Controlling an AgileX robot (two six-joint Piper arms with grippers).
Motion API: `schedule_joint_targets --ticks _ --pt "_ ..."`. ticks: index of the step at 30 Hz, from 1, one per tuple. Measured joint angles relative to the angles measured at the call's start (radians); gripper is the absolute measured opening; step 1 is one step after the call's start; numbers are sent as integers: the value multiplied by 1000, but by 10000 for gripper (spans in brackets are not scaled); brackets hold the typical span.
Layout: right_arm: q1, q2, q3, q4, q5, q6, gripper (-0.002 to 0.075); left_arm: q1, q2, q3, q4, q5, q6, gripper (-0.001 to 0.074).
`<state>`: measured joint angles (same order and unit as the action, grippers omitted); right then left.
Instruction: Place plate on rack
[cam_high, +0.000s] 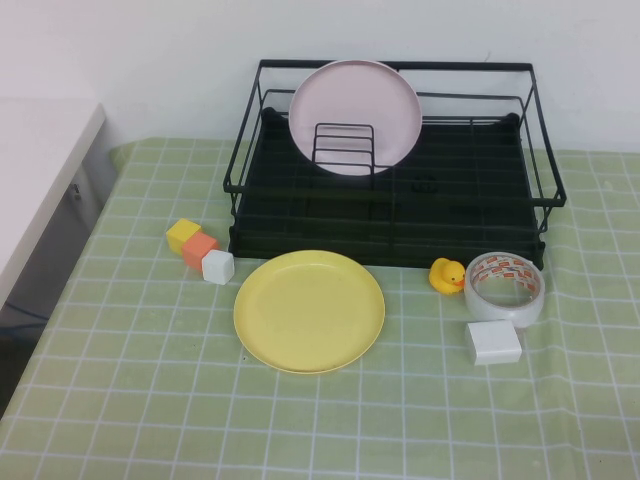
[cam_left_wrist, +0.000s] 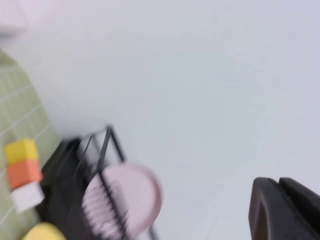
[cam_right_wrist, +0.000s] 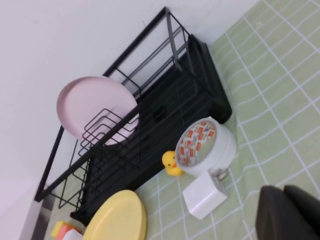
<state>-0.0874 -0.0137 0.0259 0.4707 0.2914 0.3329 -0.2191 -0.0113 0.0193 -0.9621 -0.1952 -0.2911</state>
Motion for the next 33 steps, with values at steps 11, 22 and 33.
schedule_joint_targets --ticks 11,22,33 --pt "0 0 0 7 18 -99 8 -1 -2 0 -116 -168 71 -2" --pt "0 0 0 14 5 -185 8 -1 342 -394 -197 264 792 -2" --pt "0 0 0 127 -13 -274 8 -1 1061 -806 322 539 744 -2"
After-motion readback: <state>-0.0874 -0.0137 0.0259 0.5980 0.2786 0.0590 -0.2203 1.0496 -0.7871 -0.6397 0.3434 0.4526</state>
